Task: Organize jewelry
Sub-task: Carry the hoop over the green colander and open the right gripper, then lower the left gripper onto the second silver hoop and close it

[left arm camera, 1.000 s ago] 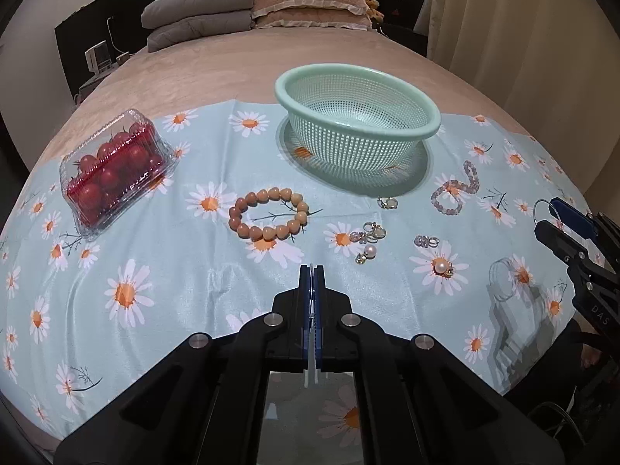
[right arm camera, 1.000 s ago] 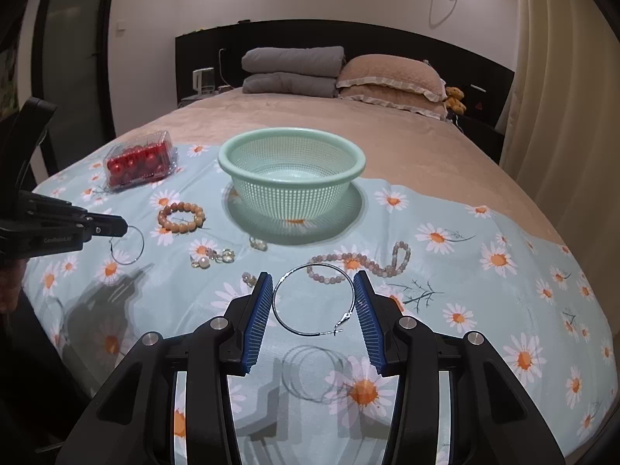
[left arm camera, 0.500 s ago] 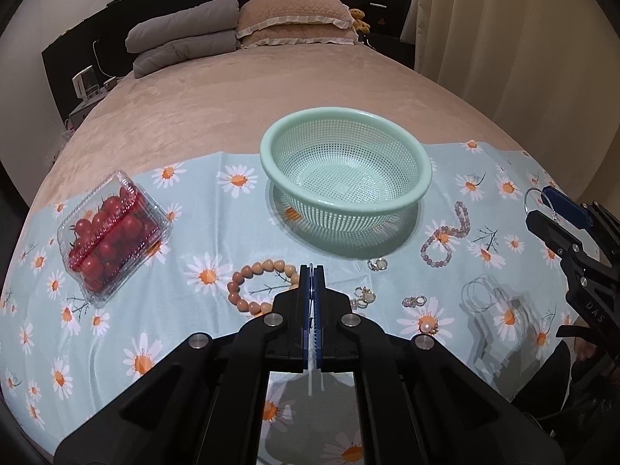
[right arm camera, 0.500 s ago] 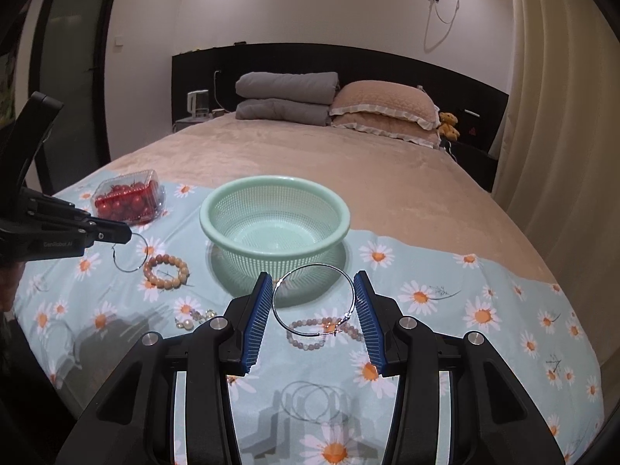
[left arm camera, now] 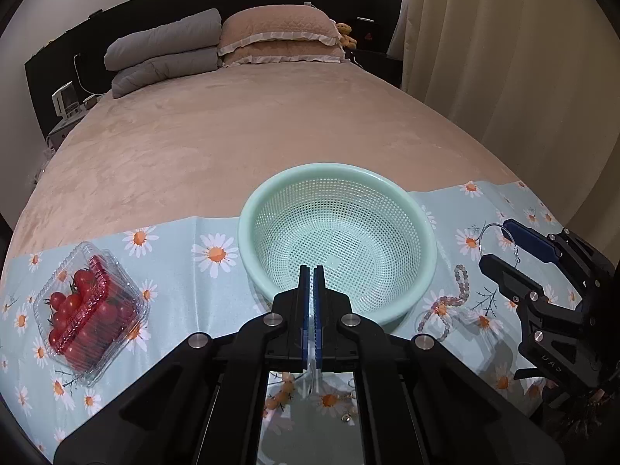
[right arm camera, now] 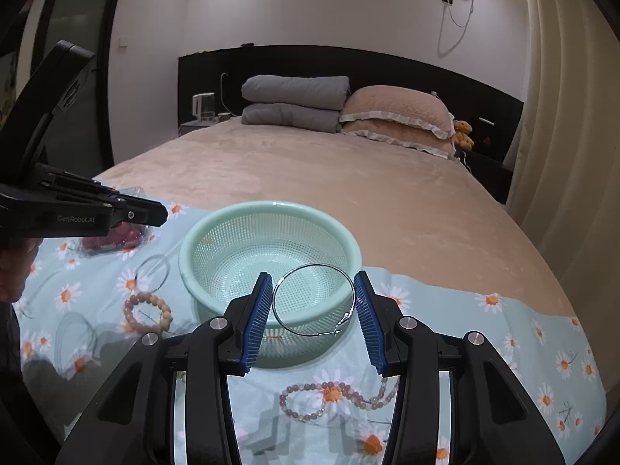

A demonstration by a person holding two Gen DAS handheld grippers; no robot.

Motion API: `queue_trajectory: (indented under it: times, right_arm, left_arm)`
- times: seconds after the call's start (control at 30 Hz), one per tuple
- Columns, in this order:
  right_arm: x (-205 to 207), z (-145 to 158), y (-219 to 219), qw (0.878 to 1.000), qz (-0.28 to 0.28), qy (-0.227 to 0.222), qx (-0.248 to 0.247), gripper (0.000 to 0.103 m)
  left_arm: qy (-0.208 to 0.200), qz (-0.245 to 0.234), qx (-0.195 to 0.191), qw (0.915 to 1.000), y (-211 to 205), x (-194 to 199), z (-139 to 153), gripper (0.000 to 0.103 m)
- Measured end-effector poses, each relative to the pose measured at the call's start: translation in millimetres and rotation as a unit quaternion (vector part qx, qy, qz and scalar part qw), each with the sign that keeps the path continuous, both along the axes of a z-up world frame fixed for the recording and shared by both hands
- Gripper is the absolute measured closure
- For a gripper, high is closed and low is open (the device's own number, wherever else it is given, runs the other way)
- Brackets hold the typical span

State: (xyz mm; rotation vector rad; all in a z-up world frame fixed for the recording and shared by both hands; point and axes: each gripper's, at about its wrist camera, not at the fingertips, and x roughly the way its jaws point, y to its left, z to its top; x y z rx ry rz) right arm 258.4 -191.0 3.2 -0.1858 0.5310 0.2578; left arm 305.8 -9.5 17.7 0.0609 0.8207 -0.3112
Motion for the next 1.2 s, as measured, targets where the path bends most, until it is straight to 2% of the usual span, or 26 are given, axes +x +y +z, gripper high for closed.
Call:
queue_trajectory:
  times: [0.3, 0.6, 0.67, 0.7, 0.73, 0.77, 0.8, 0.83, 0.97, 1.2]
  right_arm:
    - [41, -19, 7, 1.000, 0.005, 0.018, 0.009, 0.062]
    - [49, -31, 12, 0.999, 0.007, 0.030, 0.007, 0.061]
    - [50, -32, 12, 1.000, -0.004, 0.026, 0.001, 0.045]
    - [49, -31, 11, 1.000, -0.008, 0.021, 0.001, 0.031]
    - [47, -31, 9, 1.000, -0.015, 0.013, 0.001, 0.023]
    - [45, -30, 8, 1.000, -0.017, 0.009, 0.003, 0.022]
    - [44, -29, 7, 1.000, -0.020, 0.007, 0.005, 0.020]
    - [44, -28, 5, 1.000, -0.023, 0.007, 0.008, 0.018]
    - [41, -28, 0, 0.999, -0.033, 0.016, 0.015, 0.018]
    - [25, -30, -2, 0.999, -0.038, 0.026, 0.015, 0.017]
  left_arm:
    - [0.017, -0.004, 0.007, 0.9998, -4, 35, -22, 0.101]
    - [0.026, -0.001, 0.009, 0.9996, -3, 42, -31, 0.101]
    - [0.029, 0.004, 0.006, 0.9996, 0, 43, -32, 0.099]
    - [0.030, 0.006, 0.003, 0.9995, 3, 43, -33, 0.092]
    - [0.030, 0.009, 0.000, 0.9995, 5, 42, -32, 0.079]
    - [0.028, 0.016, -0.002, 0.9995, 8, 41, -32, 0.070]
    - [0.025, 0.023, -0.008, 0.9994, 12, 39, -31, 0.049]
    - [0.023, 0.028, -0.015, 0.9992, 16, 36, -31, 0.036]
    - [0.023, 0.039, -0.016, 0.9988, 27, 26, -33, 0.023]
    - [0.049, 0.037, 0.001, 0.9981, 33, 9, -55, 0.018]
